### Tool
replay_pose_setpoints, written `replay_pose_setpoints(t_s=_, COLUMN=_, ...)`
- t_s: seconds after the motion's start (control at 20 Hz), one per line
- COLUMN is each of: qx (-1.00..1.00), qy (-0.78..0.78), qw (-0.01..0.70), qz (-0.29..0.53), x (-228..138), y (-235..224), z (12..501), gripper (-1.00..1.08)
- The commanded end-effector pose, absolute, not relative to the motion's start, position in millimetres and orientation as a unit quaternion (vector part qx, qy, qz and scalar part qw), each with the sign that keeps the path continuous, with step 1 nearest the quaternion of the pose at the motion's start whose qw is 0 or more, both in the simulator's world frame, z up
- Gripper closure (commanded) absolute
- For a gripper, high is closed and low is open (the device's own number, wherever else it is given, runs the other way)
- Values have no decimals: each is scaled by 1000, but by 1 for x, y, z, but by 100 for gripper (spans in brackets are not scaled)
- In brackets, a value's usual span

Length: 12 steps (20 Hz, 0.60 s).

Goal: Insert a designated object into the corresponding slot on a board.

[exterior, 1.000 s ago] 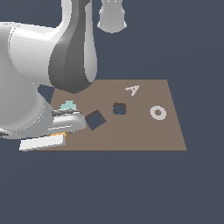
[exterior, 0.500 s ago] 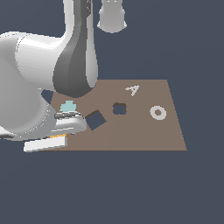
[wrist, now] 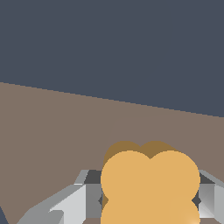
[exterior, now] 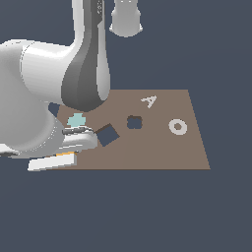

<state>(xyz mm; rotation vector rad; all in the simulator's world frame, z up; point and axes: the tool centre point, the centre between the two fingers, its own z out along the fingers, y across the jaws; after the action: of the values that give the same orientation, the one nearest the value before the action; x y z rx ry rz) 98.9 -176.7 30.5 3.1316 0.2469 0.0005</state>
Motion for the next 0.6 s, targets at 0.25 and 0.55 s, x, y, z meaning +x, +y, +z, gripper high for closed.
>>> replay_pose_setpoints(t_s=0.25, qx=997, qy=80, qw=0, qz=0, x=99, y=-176, z=30, gripper=108)
replay_pose_setpoints(t_s=0.55, qx=994, qy=105, qw=0, qz=0, x=104, y=-173, z=31, gripper=108)
